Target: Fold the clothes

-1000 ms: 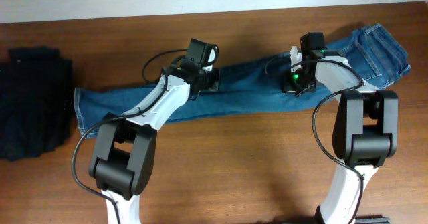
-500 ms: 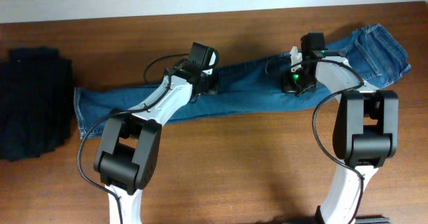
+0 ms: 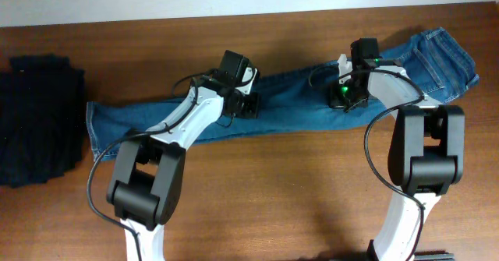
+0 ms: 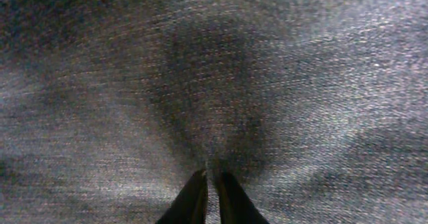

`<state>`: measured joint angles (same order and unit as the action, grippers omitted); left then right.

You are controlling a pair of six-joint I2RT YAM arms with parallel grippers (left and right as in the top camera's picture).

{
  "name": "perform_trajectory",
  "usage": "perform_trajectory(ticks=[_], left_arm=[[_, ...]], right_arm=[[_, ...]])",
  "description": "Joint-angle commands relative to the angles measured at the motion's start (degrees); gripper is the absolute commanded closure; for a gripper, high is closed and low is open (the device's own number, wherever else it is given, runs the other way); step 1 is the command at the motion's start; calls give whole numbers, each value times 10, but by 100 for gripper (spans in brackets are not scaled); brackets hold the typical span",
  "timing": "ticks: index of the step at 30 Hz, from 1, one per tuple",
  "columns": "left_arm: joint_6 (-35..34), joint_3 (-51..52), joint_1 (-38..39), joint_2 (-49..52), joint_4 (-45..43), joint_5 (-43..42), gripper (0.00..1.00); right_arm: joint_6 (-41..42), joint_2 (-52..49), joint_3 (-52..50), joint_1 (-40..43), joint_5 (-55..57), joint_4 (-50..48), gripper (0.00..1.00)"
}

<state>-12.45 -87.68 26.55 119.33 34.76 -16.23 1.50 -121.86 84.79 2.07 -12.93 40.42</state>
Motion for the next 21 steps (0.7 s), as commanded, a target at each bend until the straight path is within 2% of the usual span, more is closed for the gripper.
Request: perform_trajectory(ticks=[1,4,8,13,21], left_arm=[[1,-13,16,-42,17,-33,99],[1,-13,29,-45,24,2,99],[1,-12,42,-40,28,99,99],[1,-12,54,-38,18,177,99],[1,-12,54,-19,6,193,99]], right_arm=[[0,-16,-17,-2,5,-9,86],[0,-16,-17,-2,5,-13,84],[1,-15,-17,-2,3,-13,84],[0,-15,-17,-2,-6,-13,84],[0,-15,-17,-2,-6,-13,84]])
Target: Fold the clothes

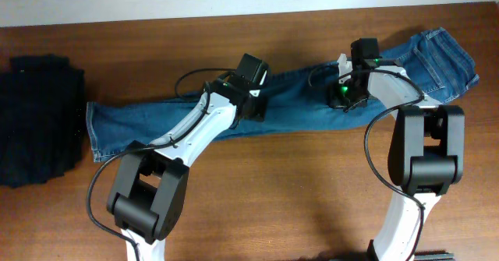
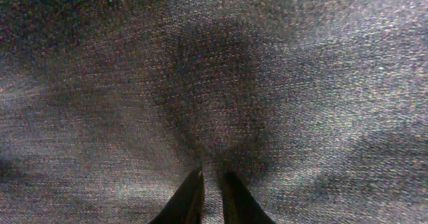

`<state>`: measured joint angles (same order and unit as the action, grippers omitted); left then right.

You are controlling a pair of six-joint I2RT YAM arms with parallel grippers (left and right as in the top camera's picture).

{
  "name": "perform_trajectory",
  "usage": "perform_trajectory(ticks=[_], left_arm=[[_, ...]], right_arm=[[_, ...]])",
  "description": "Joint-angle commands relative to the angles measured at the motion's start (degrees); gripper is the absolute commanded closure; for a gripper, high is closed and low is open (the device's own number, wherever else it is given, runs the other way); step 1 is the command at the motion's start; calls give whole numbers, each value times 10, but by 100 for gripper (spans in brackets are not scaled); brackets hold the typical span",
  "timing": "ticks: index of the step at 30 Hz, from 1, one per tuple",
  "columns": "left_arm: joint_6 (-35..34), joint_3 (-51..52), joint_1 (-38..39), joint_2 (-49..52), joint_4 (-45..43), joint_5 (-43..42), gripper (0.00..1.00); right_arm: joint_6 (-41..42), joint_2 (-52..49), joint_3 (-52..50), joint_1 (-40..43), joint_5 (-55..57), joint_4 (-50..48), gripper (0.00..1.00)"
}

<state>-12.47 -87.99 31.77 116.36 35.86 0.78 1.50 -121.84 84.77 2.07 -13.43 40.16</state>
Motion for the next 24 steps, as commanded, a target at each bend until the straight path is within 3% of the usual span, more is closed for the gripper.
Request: perform_trajectory(ticks=[1,13,24], left_arm=[[1,-9,2,17,-6,23,99],[1,-9,2,74,-29,28,99],[2,-9,-5,98,-126,190,99]], right_arm=[[0,-16,-16,-2,-1,-10,84],[0,-16,-16,-2,-1,-10,84],[0,-16,-16,-2,-1,-11,83]])
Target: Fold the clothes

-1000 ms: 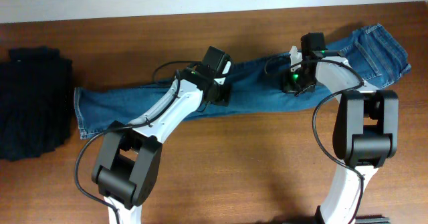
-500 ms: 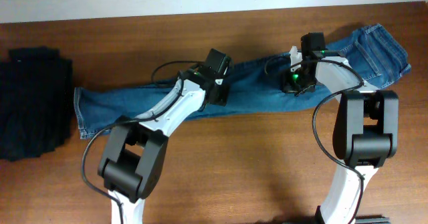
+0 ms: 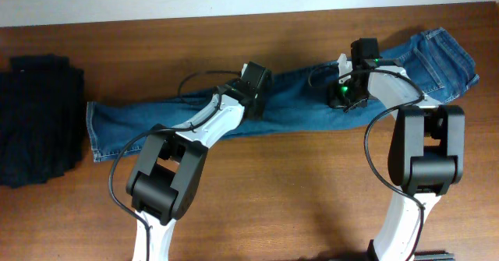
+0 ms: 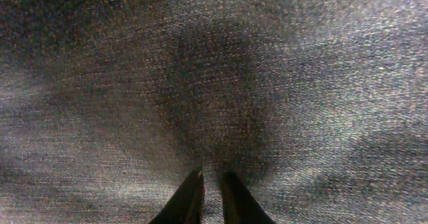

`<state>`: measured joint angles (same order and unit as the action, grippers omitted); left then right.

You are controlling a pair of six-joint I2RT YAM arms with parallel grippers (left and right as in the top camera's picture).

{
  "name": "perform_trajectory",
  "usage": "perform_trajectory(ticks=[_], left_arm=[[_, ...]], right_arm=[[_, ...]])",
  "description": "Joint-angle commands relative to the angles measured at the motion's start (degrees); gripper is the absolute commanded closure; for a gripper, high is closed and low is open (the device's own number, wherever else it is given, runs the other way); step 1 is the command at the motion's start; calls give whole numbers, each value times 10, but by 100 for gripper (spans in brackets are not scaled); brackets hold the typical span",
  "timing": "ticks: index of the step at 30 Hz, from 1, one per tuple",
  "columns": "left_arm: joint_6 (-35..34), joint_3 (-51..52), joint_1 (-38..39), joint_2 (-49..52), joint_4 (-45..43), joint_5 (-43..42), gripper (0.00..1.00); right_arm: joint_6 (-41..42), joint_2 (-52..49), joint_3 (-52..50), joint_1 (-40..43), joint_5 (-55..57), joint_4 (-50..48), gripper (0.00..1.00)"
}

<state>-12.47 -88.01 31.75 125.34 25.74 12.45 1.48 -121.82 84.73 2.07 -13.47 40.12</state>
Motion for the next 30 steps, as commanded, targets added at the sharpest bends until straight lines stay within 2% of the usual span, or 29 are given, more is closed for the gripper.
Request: perform_trajectory(ticks=[1,8,13,16,18,21,25,28,30], left_arm=[[2,-9,-6,8,-39,79,99],[16,-9,-36,13,-158,84,99],[19,-9,-71,17,-197,84,99],[84,-17,-83,2,-200,84,99],[115,-24,-84,-23,-185,89,99],[116,-26,-79,-78,-135,79,99],[116,-26,-64,-136,-24,22,98],[116,-26,-55,-143,66,12,96],[116,-21,-52,-134,122,12,91]], right_arm=[[1,-16,-16,-2,0,-12,83],[1,-16,-16,-2,0,-12,80],[1,-16,-16,-2,0,-12,77],[1,-16,-16,-2,0,-12,76],[1,-16,-16,-2,0,-12,75],[1,-16,-16,-2,0,-13,73],[1,-16,-16,-2,0,-16,71],[1,-16,-16,-2,0,-16,71],[1,-16,-16,-2,0,-16,71]])
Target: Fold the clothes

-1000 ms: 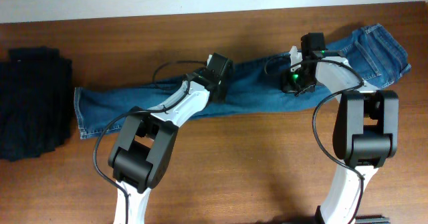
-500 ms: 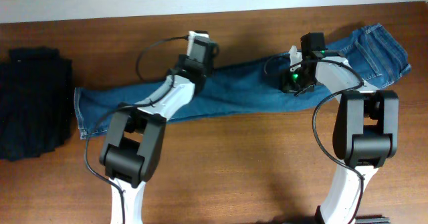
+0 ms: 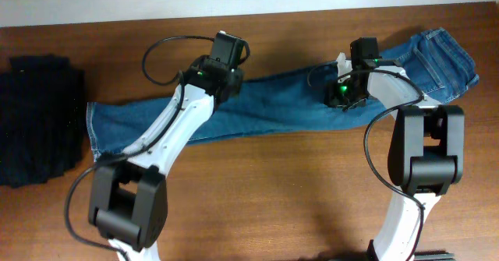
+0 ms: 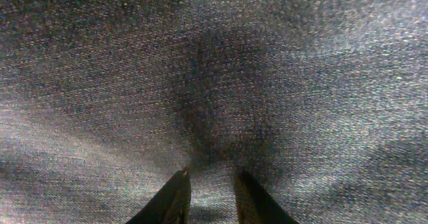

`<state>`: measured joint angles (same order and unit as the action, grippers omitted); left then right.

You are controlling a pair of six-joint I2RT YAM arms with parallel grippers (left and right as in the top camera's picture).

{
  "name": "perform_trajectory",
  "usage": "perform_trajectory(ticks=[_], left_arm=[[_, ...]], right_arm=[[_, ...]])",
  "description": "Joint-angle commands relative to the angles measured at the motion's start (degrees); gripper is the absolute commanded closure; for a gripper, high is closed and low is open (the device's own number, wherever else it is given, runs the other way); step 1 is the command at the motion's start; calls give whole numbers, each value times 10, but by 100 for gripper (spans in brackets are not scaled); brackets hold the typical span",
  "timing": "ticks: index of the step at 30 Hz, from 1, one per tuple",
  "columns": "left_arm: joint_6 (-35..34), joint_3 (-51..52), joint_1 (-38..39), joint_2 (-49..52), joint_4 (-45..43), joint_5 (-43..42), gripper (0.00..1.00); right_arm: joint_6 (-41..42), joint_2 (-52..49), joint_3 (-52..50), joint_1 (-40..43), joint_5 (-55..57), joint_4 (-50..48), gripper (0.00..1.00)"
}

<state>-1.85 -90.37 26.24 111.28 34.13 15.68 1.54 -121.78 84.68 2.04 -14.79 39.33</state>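
Note:
Blue jeans [image 3: 288, 105] lie stretched across the far side of the wooden table, waist at the right, hems at the left. In the overhead view my left gripper [image 3: 221, 75] hovers at the upper edge of the legs near their middle; its fingers are hidden under the wrist. My right gripper [image 3: 344, 97] presses down on the thigh part. In the right wrist view denim [image 4: 214, 63] fills the frame and the right gripper [image 4: 210, 177] has its jaws a little apart, a ridge of cloth lying between the fingertips [image 4: 179, 180].
A pile of dark folded clothes [image 3: 39, 117] sits at the table's left edge. Bare wooden table [image 3: 296, 191] lies in front of the jeans, where both arm bases stand. A pale wall runs along the back.
My left gripper has moved up and left, from the middle of the legs to their upper edge. My right gripper's jaws have parted wider on the denim; it stays at the same spot.
My left gripper rested on the legs left of centre, then a little further right, then at the middle, and now at their upper edge further left. My right gripper stayed on the thigh, nearly shut on a pinch of denim, and now its jaws have widened.

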Motion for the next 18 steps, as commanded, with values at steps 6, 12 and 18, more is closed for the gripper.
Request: perform_trajectory(ticks=[6,12,18], left_arm=[[9,33,-10,48,74,-21,80],[-29,33,-41,70,83,-41,99],[-28,33,-67,93,68,-42,99]], right_arm=[[0,-16,-16,-2,13,-9,71],[0,-16,-16,-2,13,-9,71],[0,-16,-16,-2,13,-11,71]])
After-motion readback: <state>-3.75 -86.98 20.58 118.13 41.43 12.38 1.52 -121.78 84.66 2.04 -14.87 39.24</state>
